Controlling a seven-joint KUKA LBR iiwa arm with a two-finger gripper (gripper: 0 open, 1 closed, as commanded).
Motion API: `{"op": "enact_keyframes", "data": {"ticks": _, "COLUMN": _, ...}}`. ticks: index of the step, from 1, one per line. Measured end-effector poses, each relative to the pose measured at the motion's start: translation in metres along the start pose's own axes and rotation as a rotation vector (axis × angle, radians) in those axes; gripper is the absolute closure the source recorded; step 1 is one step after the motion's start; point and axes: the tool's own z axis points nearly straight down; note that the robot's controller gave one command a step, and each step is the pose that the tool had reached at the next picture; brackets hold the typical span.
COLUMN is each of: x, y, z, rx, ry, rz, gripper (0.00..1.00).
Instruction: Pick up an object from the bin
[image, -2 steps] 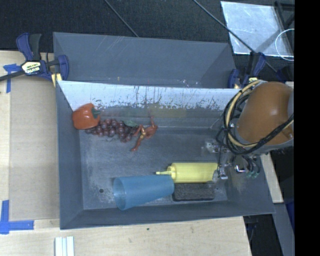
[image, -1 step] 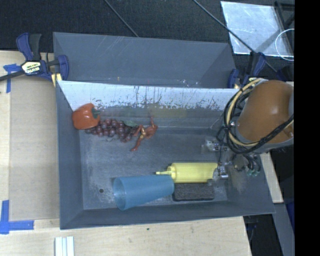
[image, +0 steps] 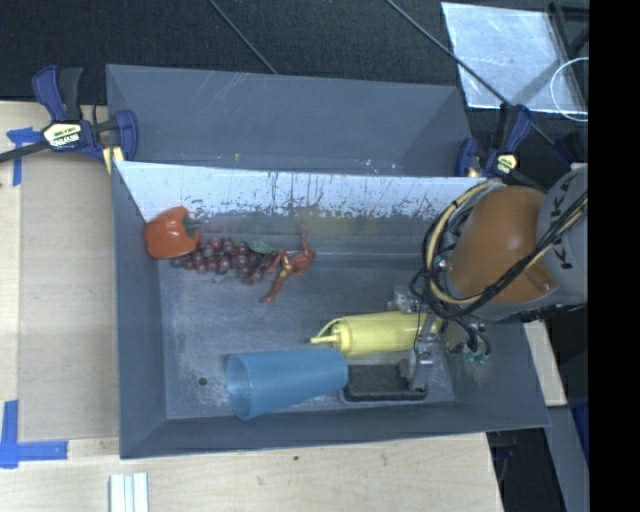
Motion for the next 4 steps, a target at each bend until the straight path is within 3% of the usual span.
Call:
{"op": "enact_keyframes", "data": {"ticks": 1, "x": 0.002, "y": 0.0, "z": -0.0003, "rx": 0.001, "ry": -0.009, "rz": -0.027, "gripper": 0.0}}
{"op": "enact_keyframes", "data": {"ticks": 2, "x": -0.0007, "y": -0.0007, "z": -0.0017, "rx": 0.001, "ry": -0.002, "rz": -0.004, "gripper": 0.0}}
{"op": "enact_keyframes", "data": {"ticks": 3, "x": 0.0002, "y": -0.0003, "z": -0.0022, "rx": 0.001, "ry": -0.006, "rz": -0.018, "gripper": 0.0}}
{"op": "enact_keyframes", "data": {"ticks": 4, "x": -0.0026, "y": -0.0009, "z": -0.0055, "rx": 0.001, "ry": -0.003, "rz": -0.007, "gripper": 1.0}}
